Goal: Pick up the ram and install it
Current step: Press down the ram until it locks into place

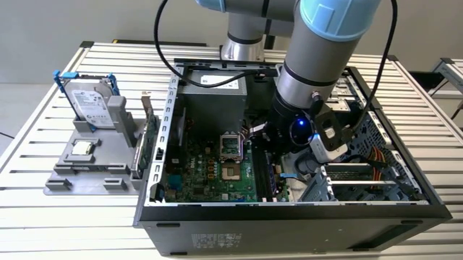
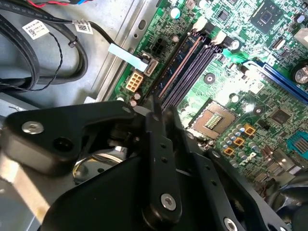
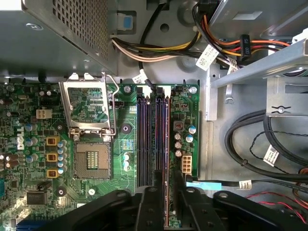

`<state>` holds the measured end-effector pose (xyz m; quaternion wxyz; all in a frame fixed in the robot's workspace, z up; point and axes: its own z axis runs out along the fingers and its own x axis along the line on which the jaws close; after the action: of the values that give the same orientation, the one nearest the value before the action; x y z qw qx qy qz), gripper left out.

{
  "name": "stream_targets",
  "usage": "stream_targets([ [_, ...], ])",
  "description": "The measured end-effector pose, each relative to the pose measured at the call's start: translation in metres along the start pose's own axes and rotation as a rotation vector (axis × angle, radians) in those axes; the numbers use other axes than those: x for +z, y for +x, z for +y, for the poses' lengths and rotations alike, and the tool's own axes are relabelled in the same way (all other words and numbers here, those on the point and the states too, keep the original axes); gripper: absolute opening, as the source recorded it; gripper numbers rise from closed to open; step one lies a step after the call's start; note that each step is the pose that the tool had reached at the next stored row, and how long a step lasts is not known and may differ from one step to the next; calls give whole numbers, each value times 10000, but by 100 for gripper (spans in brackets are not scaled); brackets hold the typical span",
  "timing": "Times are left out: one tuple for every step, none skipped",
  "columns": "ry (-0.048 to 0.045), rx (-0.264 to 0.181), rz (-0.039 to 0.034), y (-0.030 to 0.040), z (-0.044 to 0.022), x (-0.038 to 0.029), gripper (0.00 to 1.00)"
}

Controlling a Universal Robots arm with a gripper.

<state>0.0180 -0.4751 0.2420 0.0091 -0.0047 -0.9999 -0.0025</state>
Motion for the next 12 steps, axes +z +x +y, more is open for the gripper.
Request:
stream_targets([
  [0,1,0,0,0,0,0],
  [0,1,0,0,0,0,0],
  [0,1,0,0,0,-1,0],
  [0,1,0,0,0,-1,0],
  [0,0,0,0,0,-1,0],
  [0,-1,0,-1,0,-2,0],
  [0,1,0,0,0,-3,0],
  [0,0,0,0,0,-3,0],
  [1,0,0,0,0,-3,0],
  [0,0,0,0,0,-3,0],
  [0,-1,0,0,0,-4,0],
  [0,0,0,0,0,-4,0],
])
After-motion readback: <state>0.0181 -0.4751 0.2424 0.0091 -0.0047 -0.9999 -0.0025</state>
